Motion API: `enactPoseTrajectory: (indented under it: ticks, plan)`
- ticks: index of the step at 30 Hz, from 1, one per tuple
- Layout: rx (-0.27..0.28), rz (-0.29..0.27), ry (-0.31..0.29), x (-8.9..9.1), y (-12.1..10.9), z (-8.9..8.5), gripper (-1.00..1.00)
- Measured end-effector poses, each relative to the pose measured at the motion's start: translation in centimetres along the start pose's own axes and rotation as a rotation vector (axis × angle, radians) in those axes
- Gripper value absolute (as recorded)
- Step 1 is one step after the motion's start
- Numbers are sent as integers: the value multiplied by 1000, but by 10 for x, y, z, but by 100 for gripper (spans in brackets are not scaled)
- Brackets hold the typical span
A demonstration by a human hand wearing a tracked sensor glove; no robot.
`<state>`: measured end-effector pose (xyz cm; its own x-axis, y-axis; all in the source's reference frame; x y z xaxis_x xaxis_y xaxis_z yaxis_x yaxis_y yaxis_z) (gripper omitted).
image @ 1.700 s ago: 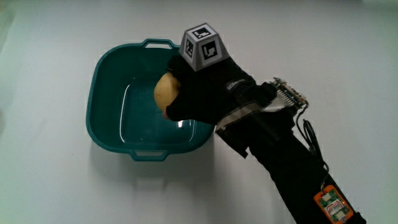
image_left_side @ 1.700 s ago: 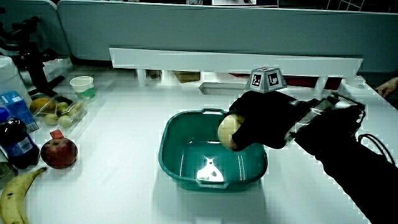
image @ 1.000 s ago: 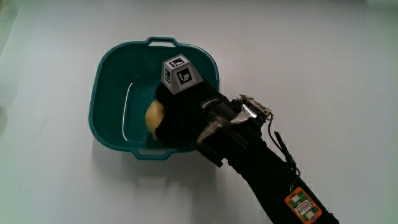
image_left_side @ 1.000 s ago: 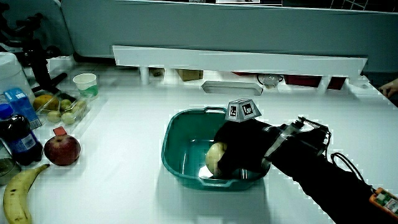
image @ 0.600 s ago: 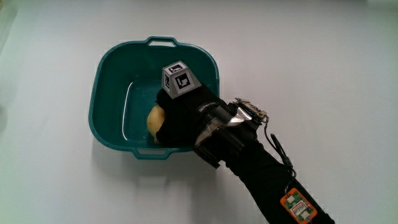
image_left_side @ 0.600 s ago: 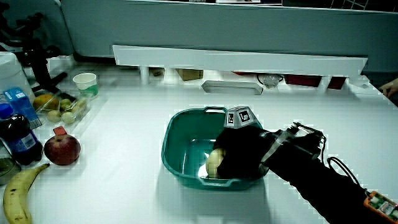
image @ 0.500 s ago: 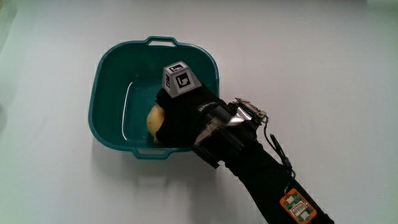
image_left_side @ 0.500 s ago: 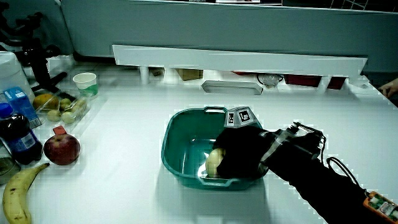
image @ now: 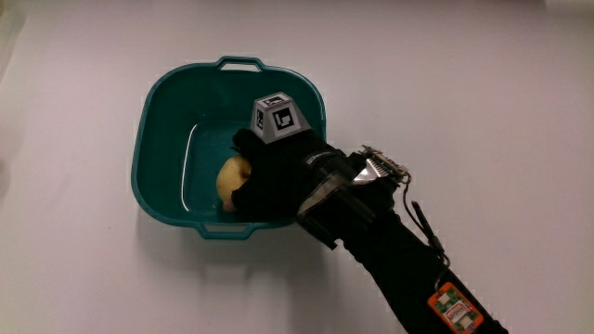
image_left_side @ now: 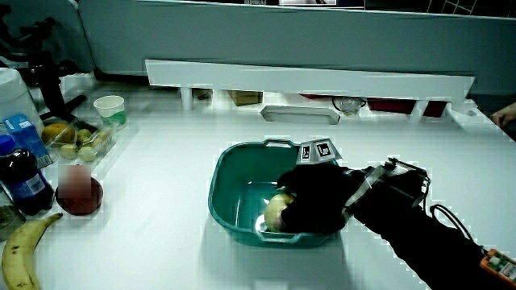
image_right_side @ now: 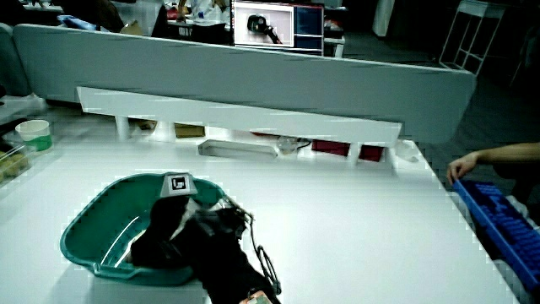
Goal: Place pear into plate
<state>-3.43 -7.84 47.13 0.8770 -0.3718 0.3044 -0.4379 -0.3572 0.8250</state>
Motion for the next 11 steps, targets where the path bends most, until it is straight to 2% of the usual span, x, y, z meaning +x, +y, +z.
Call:
enactPoseTrajectory:
  ticks: [1, 3, 4, 5, 6, 7, 8, 9, 10, 11]
  plan:
    - [9, -13, 7, 3, -2, 2, -52]
    - [20, 41, 34, 7, -10, 7, -61]
    - [-3, 62, 52, 10, -15, 9, -65]
    - [5, 58, 50, 13, -20, 11, -70]
    - [-19, 71, 42, 16, -24, 13, -74]
    - [14, 100, 68, 18, -32, 16, -78]
    - [62, 68, 57, 22, -38, 20, -83]
    - [33, 49, 45, 25, -42, 21, -87]
    - [10, 91, 68, 29, -46, 22, -91]
    - [77, 54, 68, 33, -53, 25, -96]
